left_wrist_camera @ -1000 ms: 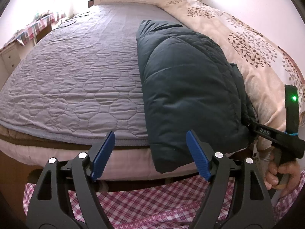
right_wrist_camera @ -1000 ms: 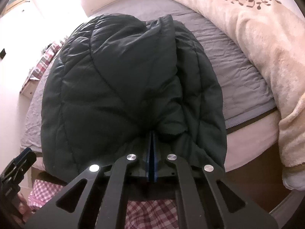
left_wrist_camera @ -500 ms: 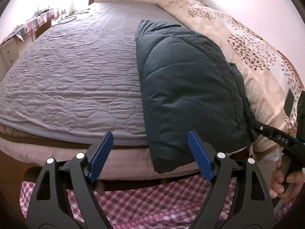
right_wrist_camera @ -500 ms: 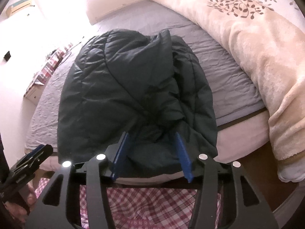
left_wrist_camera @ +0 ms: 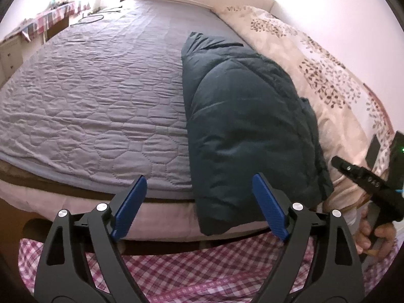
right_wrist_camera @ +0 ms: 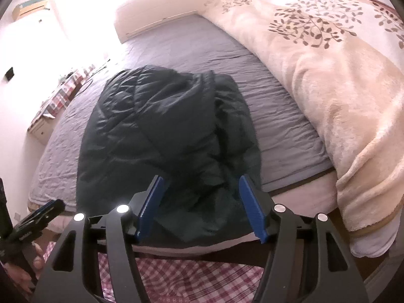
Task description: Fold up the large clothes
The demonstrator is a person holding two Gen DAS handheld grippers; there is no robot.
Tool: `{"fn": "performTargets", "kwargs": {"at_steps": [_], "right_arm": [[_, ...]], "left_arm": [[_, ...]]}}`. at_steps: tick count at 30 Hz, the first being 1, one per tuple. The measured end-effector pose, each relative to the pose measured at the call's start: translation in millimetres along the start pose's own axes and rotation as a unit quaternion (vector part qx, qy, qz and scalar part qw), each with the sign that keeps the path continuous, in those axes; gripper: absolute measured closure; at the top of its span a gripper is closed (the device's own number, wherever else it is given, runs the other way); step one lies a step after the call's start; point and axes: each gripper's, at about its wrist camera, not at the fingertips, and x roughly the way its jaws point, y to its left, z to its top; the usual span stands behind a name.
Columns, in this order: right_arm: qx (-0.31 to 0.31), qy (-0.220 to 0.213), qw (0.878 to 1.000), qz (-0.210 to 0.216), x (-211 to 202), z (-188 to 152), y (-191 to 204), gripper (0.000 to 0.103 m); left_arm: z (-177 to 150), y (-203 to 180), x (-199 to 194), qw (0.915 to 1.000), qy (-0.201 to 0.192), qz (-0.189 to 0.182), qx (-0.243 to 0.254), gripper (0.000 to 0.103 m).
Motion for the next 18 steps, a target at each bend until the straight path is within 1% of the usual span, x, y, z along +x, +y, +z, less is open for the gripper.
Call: {"fn": "performTargets", "kwargs": {"at_steps": [1, 3, 4, 8, 9, 11, 12, 14, 15, 18], "right_arm": [[0.004, 0.002, 1.0, -0.002, 1, 3, -4, 0.037], [0.01, 0.005, 1.0, -0.003, 5, 9, -10, 0.033], [0.012, 0.006, 1.0, 0.0, 6, 11, -13, 0.031], [0.033, 0.021, 0.999, 0.021, 23, 25, -27, 0.029], [0.04, 0.026, 0.998, 0.028, 28, 28, -31, 0.026], [0.058, 0.038, 0.997, 0.041, 41, 36, -39, 0.024], [0.067, 0.046, 0.995, 0.049, 49, 41, -43, 0.024], [0.081, 0.057, 0.993, 0.062, 61, 45, -48, 0.02], [0.085, 0.065, 0.992, 0.066, 68, 47, -50, 0.019], [0.096, 0.092, 0.988, 0.079, 92, 48, -54, 0.014]], "left_arm": [[2, 0, 1, 1.0, 0.0, -0.004, -0.002, 0.018], [8, 1, 3, 0.9998, 0.001, -0.017, -0.002, 0.014], [10, 1, 4, 0.9997, 0.002, -0.023, -0.002, 0.014], [19, -4, 17, 0.9989, 0.016, -0.045, -0.001, 0.013], [21, -6, 22, 0.9986, 0.02, -0.049, 0.001, 0.012], [25, -10, 33, 0.9978, 0.037, -0.055, 0.001, 0.012], [27, -12, 42, 0.9967, 0.048, -0.065, 0.0, 0.012], [28, -14, 58, 0.9957, 0.064, -0.067, -0.002, 0.011], [28, -14, 64, 0.9949, 0.067, -0.075, -0.006, 0.007], [28, -14, 79, 0.9908, 0.086, -0.102, -0.021, 0.005]]}}
